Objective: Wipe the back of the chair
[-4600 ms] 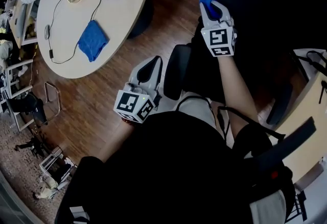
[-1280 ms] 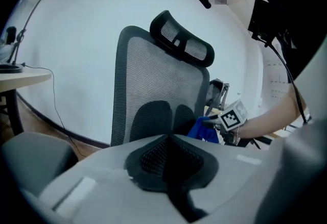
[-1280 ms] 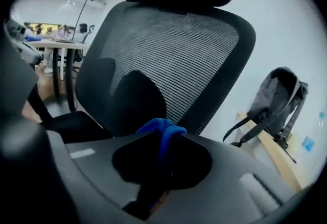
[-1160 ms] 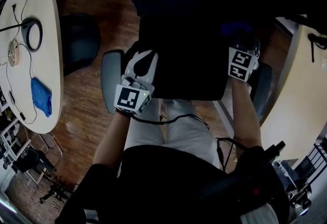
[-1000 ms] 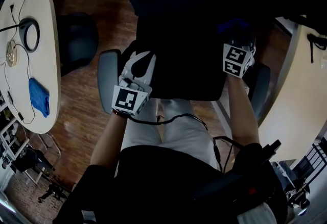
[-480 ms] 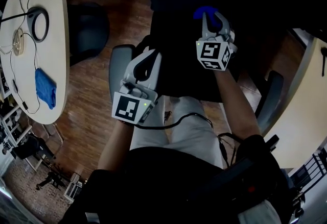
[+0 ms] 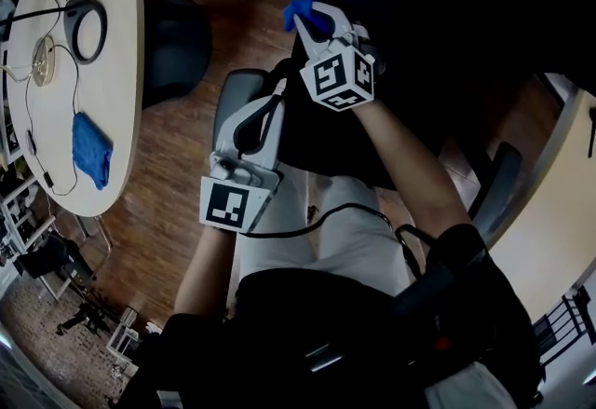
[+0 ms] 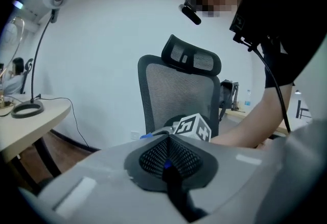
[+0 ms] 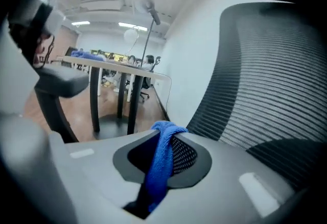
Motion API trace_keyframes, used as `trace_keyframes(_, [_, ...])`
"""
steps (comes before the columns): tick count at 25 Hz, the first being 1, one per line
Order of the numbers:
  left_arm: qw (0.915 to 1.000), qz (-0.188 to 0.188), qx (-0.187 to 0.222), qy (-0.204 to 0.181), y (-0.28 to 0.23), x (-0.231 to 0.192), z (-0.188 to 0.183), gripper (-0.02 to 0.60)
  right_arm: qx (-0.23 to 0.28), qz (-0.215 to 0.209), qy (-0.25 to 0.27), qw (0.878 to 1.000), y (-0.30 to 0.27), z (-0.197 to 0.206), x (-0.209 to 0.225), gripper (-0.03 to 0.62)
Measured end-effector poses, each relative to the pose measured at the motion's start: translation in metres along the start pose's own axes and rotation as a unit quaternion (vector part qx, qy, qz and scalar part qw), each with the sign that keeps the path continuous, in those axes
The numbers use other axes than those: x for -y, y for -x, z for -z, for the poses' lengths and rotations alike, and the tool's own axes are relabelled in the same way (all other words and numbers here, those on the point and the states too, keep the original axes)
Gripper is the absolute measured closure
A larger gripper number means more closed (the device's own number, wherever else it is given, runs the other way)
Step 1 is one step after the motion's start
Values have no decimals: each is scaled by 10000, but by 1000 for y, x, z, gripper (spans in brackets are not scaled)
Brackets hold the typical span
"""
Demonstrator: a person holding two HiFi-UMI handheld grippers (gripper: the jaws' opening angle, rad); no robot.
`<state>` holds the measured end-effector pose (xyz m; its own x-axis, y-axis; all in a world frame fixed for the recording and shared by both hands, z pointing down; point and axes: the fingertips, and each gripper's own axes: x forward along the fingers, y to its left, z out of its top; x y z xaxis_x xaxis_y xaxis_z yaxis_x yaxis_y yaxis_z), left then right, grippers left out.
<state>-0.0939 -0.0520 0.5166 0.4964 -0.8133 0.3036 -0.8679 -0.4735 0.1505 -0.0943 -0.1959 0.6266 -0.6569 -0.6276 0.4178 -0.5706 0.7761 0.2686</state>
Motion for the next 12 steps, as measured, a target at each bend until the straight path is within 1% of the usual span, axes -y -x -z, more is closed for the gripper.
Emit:
trace_keyframes(2, [10000, -31, 0, 88, 0, -9, -1, 575, 153, 68, -352, 9992, 14, -8, 9, 553])
trace_keyframes(4, [9999, -96, -15, 65, 1, -15, -3, 575, 149, 263, -713, 9970, 46, 3, 21, 554])
trace_keyframes(6, [9999, -123, -59, -99, -1, -13, -4, 575, -102, 666, -1078, 9919, 93, 37, 38, 553])
trace_keyframes(7, [9997, -106, -94, -192, -3, -9, -3, 575, -320, 950, -1291, 9866, 120, 63, 49, 553])
trace_keyframes(8, [9995, -68, -136, -273, -5, -5, -2, 575, -583, 1272, -1517, 9785, 149, 91, 60, 553])
trace_keyframes(9, [9993, -19, -176, -338, -8, 0, -1, 575, -871, 1608, -1726, 9679, 177, 121, 72, 553])
trace_keyframes(11, [9988, 60, -250, -426, -15, 10, 0, 575, -1426, 2259, -2008, 9425, 227, 175, 95, 554])
trace_keyframes(12, [9986, 92, -285, -444, -18, 14, 1, 575, -1649, 2583, -2120, 9280, 248, 197, 106, 553])
